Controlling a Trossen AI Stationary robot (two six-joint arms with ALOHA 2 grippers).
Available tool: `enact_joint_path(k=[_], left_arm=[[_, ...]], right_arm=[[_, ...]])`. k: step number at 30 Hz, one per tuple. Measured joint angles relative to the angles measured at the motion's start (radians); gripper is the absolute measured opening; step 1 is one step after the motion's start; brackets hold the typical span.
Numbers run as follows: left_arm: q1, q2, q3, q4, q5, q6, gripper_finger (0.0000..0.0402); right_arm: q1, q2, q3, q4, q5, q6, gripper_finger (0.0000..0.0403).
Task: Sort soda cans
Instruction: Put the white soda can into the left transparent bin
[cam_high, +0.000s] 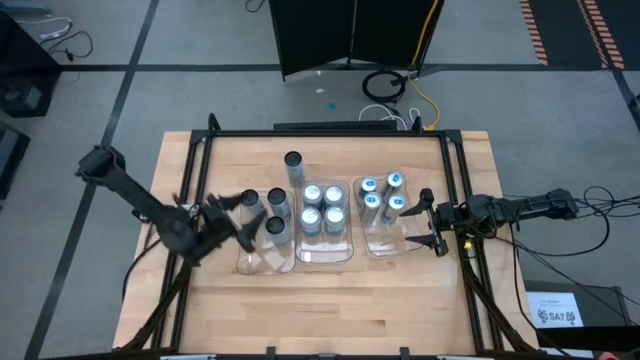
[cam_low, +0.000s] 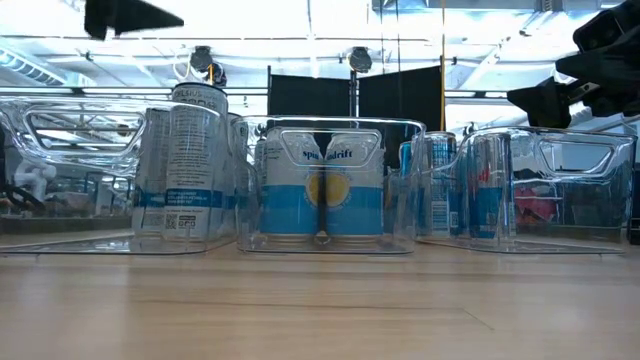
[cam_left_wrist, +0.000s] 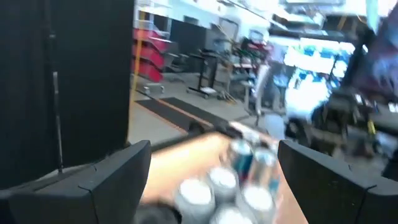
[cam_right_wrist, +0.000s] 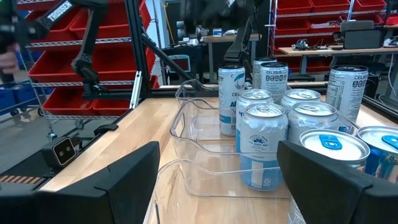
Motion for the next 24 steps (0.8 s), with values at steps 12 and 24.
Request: enact_joint_path(k=[12,24], left_arm=[[0.147,-0.144,0.545,-0.699,0.028,-0.018,0.0359],[0.583,0.22,1.176,-1.814,0.699,-0.65,0.0359]], right_arm=[[0.0,0.0,0.0,0.0,0.0,0.0,0.0318],[0.0,0.0,0.0,0.0,0.0,0.0,0.0318]])
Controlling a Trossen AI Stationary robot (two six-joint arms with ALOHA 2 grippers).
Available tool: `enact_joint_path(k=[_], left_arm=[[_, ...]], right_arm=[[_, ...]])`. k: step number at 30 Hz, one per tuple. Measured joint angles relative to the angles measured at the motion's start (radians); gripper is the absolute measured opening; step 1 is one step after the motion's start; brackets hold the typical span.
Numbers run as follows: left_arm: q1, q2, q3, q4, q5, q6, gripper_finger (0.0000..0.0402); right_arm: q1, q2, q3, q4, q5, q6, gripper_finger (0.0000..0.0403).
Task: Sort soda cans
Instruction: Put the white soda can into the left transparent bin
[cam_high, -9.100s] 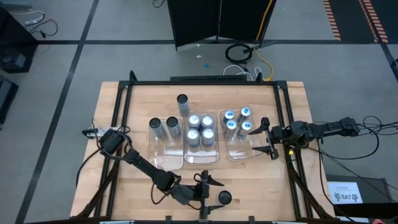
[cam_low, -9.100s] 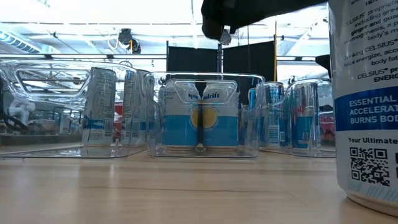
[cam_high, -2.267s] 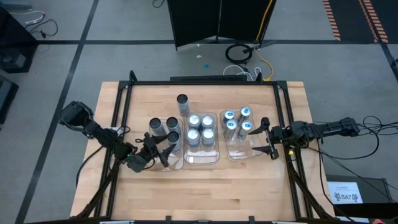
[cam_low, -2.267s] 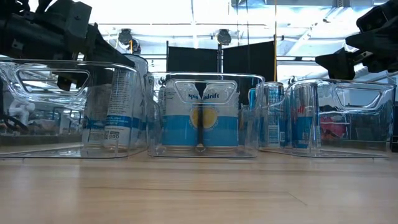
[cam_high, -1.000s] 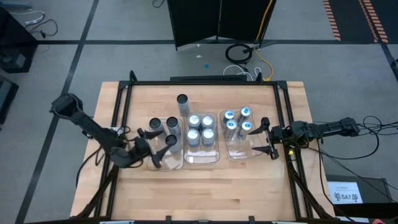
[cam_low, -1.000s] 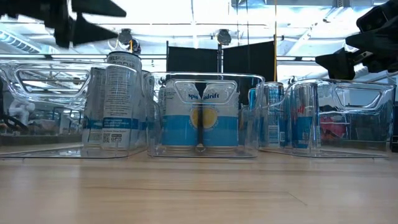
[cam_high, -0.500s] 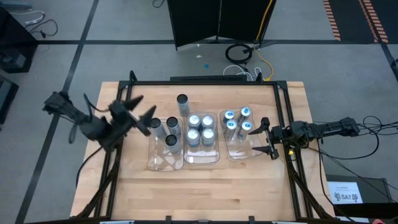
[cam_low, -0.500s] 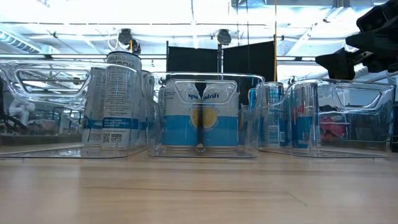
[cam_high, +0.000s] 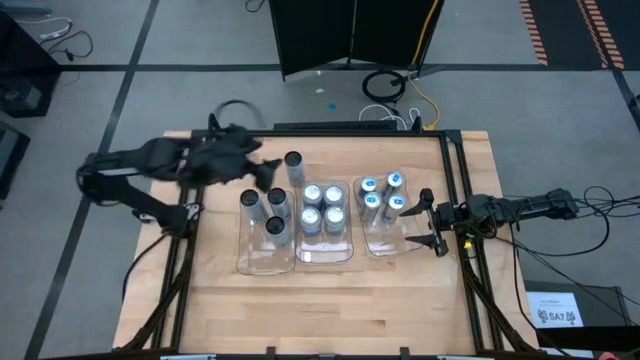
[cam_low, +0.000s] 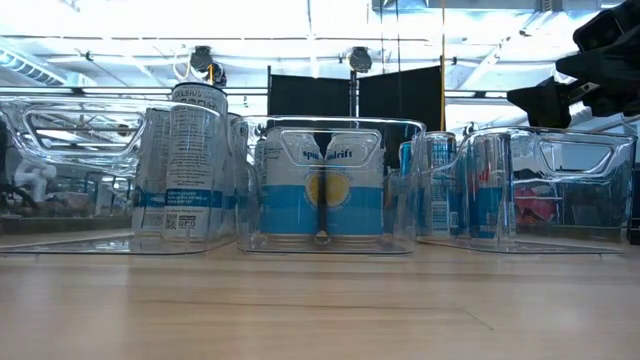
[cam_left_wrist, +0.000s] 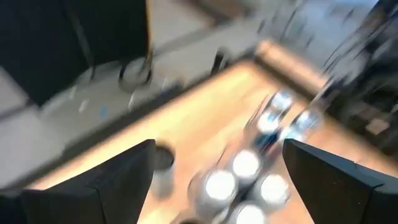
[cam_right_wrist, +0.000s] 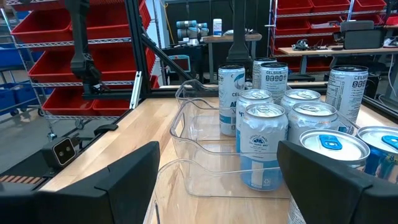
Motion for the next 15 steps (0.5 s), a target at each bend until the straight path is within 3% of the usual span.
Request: enact_joint_path(k=[3,15], left_arm=[[0.107,0.1,0.047,-0.083,0.111,-0.018,0.0359],[0.389,0.333,0.07,-0.087,0.405,-0.013,0.0359]], right_arm=[[0.0,0.0,0.0,0.0,0.0,0.0,0.0318],[0.0,0.0,0.0,0.0,0.0,0.0,0.0318]])
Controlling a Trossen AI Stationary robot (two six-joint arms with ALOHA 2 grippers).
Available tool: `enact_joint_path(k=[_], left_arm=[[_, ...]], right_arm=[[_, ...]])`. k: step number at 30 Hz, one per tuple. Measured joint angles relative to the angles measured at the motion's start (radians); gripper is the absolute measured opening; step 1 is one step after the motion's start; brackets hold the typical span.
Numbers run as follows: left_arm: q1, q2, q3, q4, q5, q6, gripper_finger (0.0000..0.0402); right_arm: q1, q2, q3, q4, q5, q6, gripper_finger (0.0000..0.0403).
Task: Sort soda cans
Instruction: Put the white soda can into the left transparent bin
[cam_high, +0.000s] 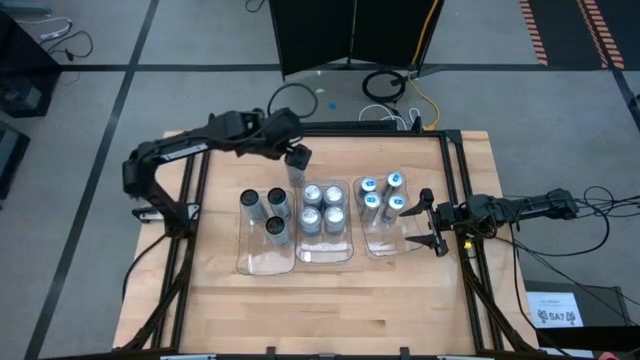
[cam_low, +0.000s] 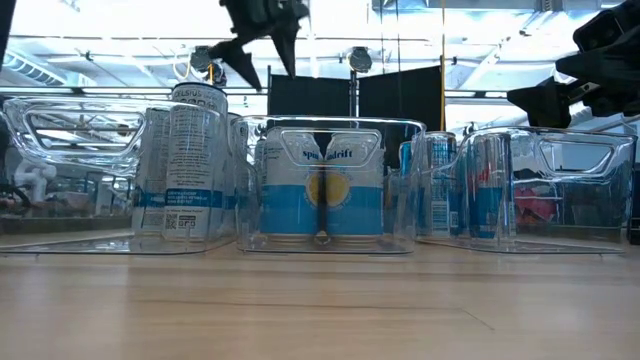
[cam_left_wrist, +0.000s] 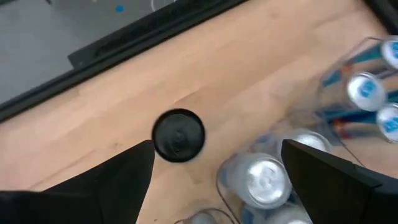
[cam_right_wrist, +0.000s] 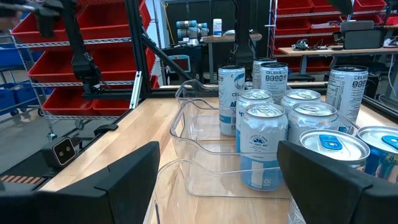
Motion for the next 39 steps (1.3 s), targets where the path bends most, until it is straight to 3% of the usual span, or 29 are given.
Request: enact_joint_path(k=[7,18,39], left_arm=[[0.068,0.072,0.0,0.0,0.038,-0.002,0.0359],[0.086,0.19,0.0,0.033,0.056,0.044,0.0359],[0.116,0.204,-0.043,0.01,0.023,0.018,0.0359]], right_arm=[[0.0,0.0,0.0,0.0,0.0,0.0,0.0318],[0.0,0.0,0.0,0.0,0.0,0.0,0.0318],[0.0,0.0,0.0,0.0,0.0,0.0,0.0318]])
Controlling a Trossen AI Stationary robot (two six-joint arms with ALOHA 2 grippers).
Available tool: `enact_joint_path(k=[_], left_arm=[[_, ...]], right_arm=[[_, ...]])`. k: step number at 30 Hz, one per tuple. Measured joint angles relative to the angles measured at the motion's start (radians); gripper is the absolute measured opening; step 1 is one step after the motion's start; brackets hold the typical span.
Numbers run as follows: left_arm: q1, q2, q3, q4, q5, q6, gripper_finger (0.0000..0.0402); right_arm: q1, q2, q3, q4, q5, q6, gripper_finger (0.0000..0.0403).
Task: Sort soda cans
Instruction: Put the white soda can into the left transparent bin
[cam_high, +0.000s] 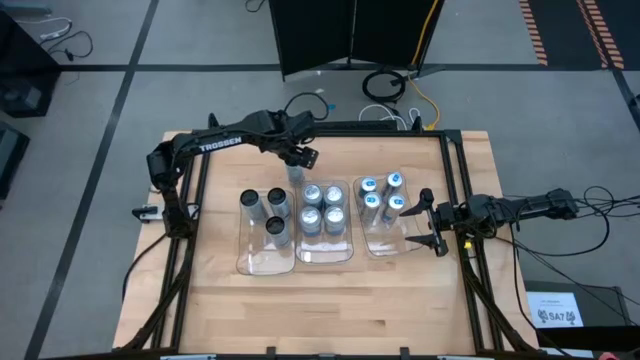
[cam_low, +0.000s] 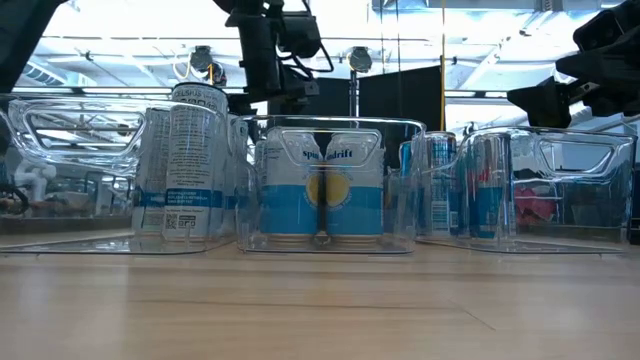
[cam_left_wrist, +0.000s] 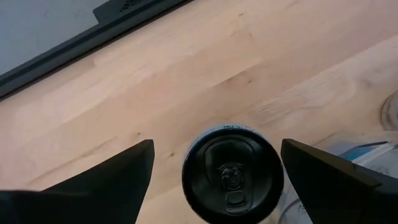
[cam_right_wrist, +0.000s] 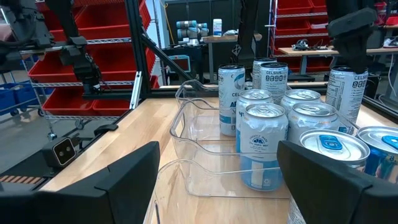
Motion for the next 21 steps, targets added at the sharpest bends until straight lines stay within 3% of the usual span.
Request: enact_joint_path(k=[21], left_arm=[[-0.004,0.084,0.0,-0.022,0.012,0.0,0.0359]], right_arm=[[0.0,0.0,0.0,0.0,0.0,0.0,0.0318]])
